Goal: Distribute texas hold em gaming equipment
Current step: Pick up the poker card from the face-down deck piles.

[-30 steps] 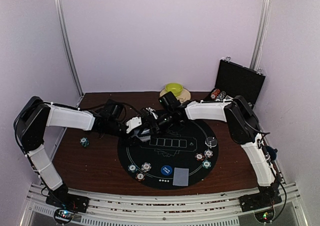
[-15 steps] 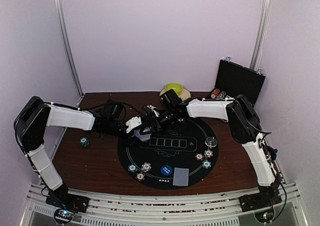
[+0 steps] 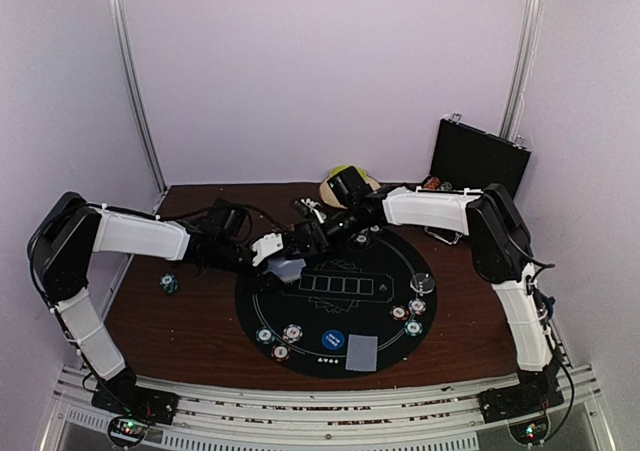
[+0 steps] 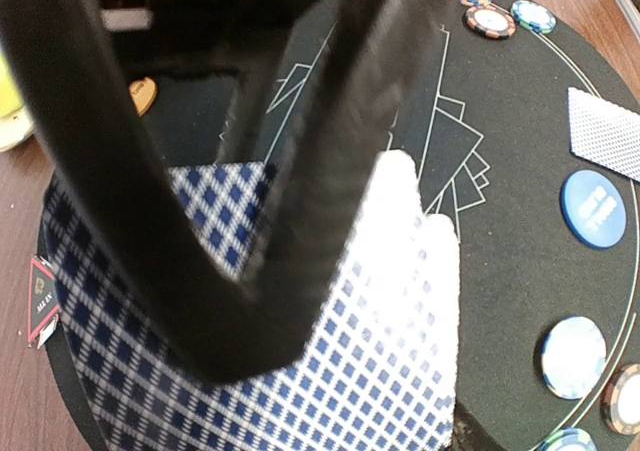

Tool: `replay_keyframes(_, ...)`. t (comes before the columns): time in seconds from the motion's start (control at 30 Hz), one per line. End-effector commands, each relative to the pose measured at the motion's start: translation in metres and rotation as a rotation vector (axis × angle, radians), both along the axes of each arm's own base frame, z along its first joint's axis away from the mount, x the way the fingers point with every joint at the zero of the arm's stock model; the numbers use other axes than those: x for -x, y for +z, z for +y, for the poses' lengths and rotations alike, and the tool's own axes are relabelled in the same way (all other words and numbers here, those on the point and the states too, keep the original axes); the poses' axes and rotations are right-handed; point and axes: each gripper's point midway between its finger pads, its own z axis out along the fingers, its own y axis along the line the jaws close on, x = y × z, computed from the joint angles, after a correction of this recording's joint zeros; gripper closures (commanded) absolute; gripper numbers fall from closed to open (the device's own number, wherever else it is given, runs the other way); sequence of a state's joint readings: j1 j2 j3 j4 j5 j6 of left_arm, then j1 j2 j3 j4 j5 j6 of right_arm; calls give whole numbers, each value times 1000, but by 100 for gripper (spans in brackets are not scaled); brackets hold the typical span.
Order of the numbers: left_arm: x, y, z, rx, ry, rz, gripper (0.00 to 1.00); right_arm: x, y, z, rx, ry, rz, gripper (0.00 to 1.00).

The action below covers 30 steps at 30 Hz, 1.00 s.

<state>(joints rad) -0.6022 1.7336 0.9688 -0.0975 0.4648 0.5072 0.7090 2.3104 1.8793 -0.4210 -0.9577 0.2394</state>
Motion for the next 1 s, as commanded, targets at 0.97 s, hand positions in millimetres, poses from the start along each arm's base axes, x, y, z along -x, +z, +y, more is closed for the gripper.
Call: replay_keyframes(0.97, -3, 5, -6, 32, -18, -22, 43, 28, 23, -12, 55, 125, -143, 73)
